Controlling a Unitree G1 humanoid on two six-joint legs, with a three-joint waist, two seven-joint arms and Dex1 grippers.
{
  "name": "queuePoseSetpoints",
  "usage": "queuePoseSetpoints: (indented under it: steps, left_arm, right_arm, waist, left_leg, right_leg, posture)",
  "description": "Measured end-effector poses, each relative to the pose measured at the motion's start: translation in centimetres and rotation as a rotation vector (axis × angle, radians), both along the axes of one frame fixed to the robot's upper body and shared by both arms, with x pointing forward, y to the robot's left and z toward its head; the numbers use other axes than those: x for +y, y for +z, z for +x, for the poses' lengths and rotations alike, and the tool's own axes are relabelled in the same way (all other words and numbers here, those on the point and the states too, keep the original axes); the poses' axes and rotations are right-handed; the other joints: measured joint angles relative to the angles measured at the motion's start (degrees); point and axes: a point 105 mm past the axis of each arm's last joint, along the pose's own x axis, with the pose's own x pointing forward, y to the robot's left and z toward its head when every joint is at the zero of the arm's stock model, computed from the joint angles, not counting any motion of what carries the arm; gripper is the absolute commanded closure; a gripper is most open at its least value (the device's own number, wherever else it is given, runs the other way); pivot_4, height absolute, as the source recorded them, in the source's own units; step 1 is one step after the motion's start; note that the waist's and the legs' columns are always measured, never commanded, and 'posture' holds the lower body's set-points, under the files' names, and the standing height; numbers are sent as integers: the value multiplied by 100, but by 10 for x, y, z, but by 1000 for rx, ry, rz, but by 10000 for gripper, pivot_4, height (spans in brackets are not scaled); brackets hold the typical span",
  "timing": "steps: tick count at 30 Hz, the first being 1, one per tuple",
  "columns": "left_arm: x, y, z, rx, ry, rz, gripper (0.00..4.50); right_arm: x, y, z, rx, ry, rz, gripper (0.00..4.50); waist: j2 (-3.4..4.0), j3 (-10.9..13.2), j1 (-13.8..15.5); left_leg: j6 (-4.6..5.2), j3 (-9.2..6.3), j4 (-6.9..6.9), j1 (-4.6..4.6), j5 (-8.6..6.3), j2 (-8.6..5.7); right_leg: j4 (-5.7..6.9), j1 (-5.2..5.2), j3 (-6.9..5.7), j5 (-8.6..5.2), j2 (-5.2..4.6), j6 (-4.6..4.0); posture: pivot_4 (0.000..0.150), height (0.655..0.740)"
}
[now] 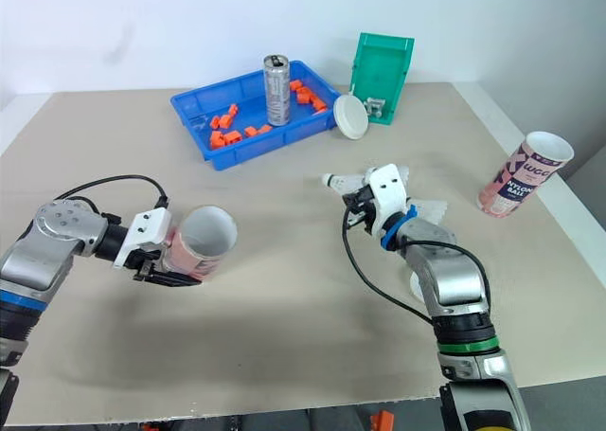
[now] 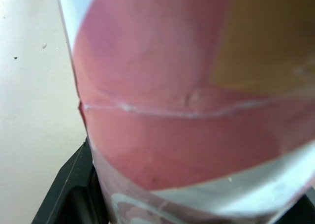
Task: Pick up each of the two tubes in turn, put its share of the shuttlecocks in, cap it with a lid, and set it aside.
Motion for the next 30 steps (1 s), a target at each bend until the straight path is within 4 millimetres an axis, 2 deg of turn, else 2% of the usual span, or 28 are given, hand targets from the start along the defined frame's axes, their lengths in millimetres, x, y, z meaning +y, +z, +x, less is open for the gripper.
queuePoseSetpoints:
  steps: [2,4,8,10,12,13,16,18,22,26,30]
  left_arm:
    - [0,-1,-1,14,4,-7,16922]
    - [1,-1,-1,26,7,-11,16922]
    - [2,-3,1,49,12,-18,16922]
    - [2,-3,3,59,14,-19,16922]
    - [0,-4,3,61,11,-21,16922]
    - [1,-4,5,73,3,-21,16922]
    - [-2,-4,7,76,-10,-13,16922]
    - [-4,-4,8,81,-18,-19,16922]
    - [-3,-4,8,76,-29,-10,16922]
    - [-4,-4,8,71,-31,-6,16922]
    - [-5,-5,9,69,-31,-8,16922]
  right_arm:
    - [5,18,-13,-68,96,-60,43721]
    - [12,37,-36,-131,249,-169,43721]
    - [27,52,-78,-163,539,-323,43721]
    - [38,63,-85,-215,632,-374,43721]
    - [40,65,-88,-228,649,-385,43721]
    - [54,64,-86,-254,711,-451,43721]
    - [68,72,-80,-315,745,-485,43721]
    - [72,79,-75,-354,751,-505,43721]
    - [82,80,-72,-385,794,-522,43721]
    - [95,88,-75,-429,846,-506,43721]
    - [90,90,-70,-416,848,-503,43721]
  waist:
    - [3,-2,1]
    - [3,-3,3]
    - [5,-4,2]
    - [8,-5,-6]
    - [6,-7,0]
    - [9,-7,0]
    - [15,-10,0]
    - [14,-12,27]
    - [21,-17,25]
    - [34,-24,25]
    - [35,-25,35]
  left_leg:
    - [9,0,1,1,-5,0]
    - [16,-1,1,3,-9,1]
    - [19,-3,1,13,-11,3]
    - [19,1,6,22,-11,5]
    - [18,-2,10,24,-11,5]
    - [18,2,14,26,-11,4]
    - [18,2,19,26,-10,4]
    - [18,-4,18,26,-10,4]
    - [19,-4,13,26,-11,4]
    - [19,-8,13,27,-11,5]
    - [18,-7,22,27,-11,2]
  right_leg:
    - [0,2,-1,-5,-1,0]
    - [-1,5,-2,-8,0,-2]
    - [0,13,-8,-12,1,-8]
    - [1,18,-8,-6,0,-12]
    - [1,23,-12,-5,0,-11]
    - [1,24,-11,-3,-1,-9]
    - [2,26,-11,-1,-1,-9]
    - [1,29,-16,-3,-1,-9]
    - [2,29,-16,-9,-2,-13]
    - [7,30,-19,-11,-1,-16]
    - [7,36,-20,-8,-4,-13]
  posture:
    - [1500,7400]
    - [1500,7400]
    - [1500,7400]
    - [1500,7400]
    - [1500,7400]
    - [1500,7400]
    - [1500,7400]
    - [1500,7400]
    - [1500,7400]
    - [1500,7400]
    - [1500,7400]
